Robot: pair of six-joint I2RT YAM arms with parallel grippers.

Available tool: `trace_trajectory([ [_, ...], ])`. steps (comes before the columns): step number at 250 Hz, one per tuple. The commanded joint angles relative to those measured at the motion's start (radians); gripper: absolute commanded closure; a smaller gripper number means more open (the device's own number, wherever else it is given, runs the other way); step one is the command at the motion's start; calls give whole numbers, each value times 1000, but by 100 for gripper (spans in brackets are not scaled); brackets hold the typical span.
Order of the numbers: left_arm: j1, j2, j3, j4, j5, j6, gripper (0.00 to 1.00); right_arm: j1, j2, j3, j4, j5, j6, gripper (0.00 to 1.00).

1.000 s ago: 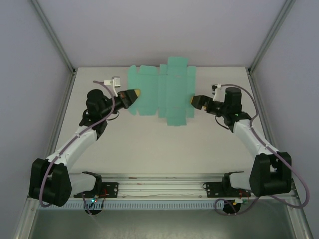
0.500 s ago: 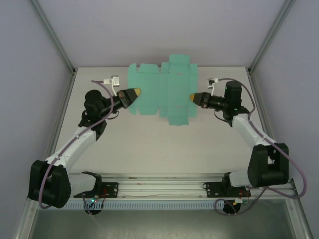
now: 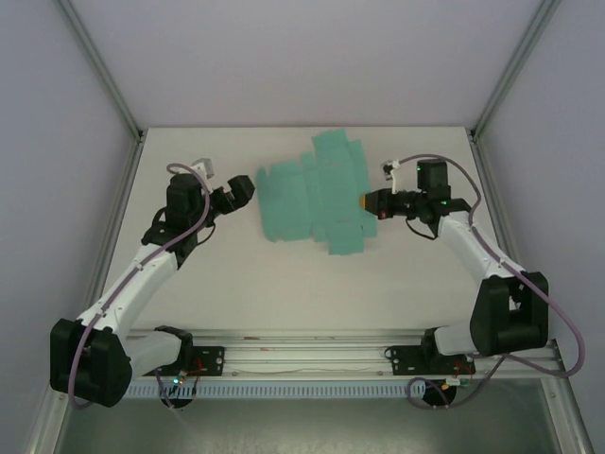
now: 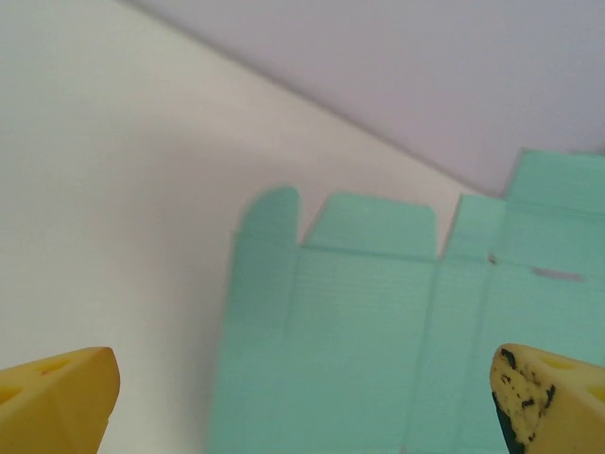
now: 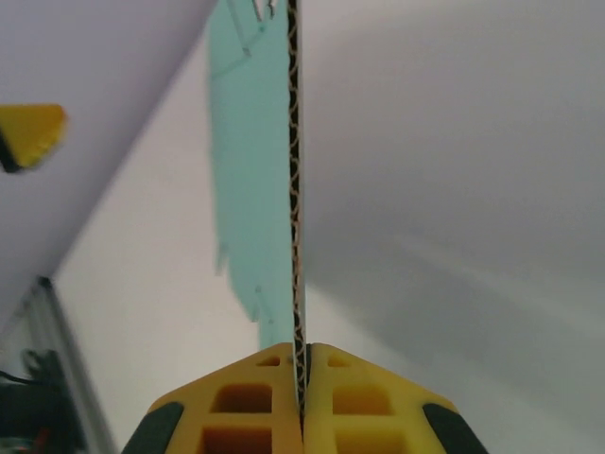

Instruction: Assemble paper box

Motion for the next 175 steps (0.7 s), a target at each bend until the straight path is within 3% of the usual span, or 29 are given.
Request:
trace_trajectory([
  [1,-2,-14,26,-165,-121,63,0,68,56,36,-153,297,-194,100],
  [54,-2,74,23,-4,142,51,0,229,166,48,8,783,-329,91],
  [75,-5,137,46,42,253,37,0,275,192,47,99,915,-383,91],
  [116,-23,292,121,133,427,-13,0,359,201,-49,336,979,-623,92],
  [175,-91,447,348,14,430,53,0,436,257,-68,414,1067,-816,90],
])
